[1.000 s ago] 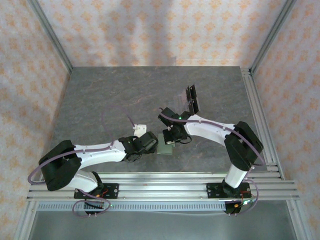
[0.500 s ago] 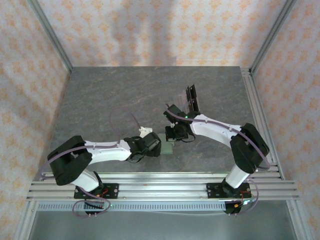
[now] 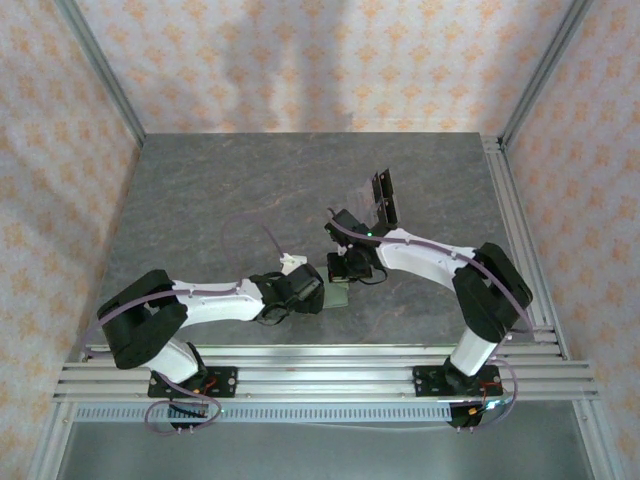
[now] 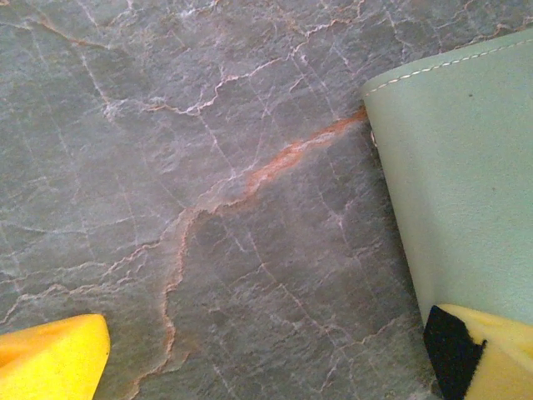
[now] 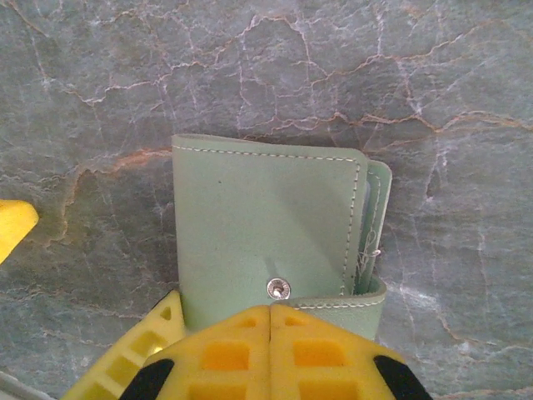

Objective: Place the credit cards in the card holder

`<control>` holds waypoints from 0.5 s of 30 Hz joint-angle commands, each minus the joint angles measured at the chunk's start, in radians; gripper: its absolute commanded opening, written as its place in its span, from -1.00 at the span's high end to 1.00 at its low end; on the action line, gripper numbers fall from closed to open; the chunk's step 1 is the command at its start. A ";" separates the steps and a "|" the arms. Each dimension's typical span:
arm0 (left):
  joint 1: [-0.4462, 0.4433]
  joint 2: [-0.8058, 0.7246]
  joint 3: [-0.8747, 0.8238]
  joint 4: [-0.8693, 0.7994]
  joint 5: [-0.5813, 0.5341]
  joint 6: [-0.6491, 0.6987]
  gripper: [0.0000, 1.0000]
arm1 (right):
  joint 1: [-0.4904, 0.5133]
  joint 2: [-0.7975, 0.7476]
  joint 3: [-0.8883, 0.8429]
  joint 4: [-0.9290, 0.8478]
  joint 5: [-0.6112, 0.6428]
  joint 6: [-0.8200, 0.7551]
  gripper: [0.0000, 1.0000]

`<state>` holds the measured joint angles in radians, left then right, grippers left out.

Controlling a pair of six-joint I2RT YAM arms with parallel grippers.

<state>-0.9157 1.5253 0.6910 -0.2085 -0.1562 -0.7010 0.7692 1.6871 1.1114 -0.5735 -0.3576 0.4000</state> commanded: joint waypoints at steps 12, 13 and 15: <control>0.000 -0.033 0.036 -0.025 -0.005 0.024 -0.98 | -0.015 0.051 -0.019 0.050 0.008 0.005 1.00; 0.000 -0.033 0.035 -0.025 -0.006 0.024 -0.98 | -0.017 0.054 -0.022 0.052 0.008 0.003 1.00; 0.000 -0.038 0.035 -0.028 -0.006 0.024 -0.98 | -0.021 0.056 -0.030 0.058 0.009 0.003 1.00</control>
<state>-0.9157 1.5230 0.7025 -0.2127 -0.1555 -0.6937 0.7578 1.7332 1.0996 -0.5282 -0.3599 0.3996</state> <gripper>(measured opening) 0.990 0.049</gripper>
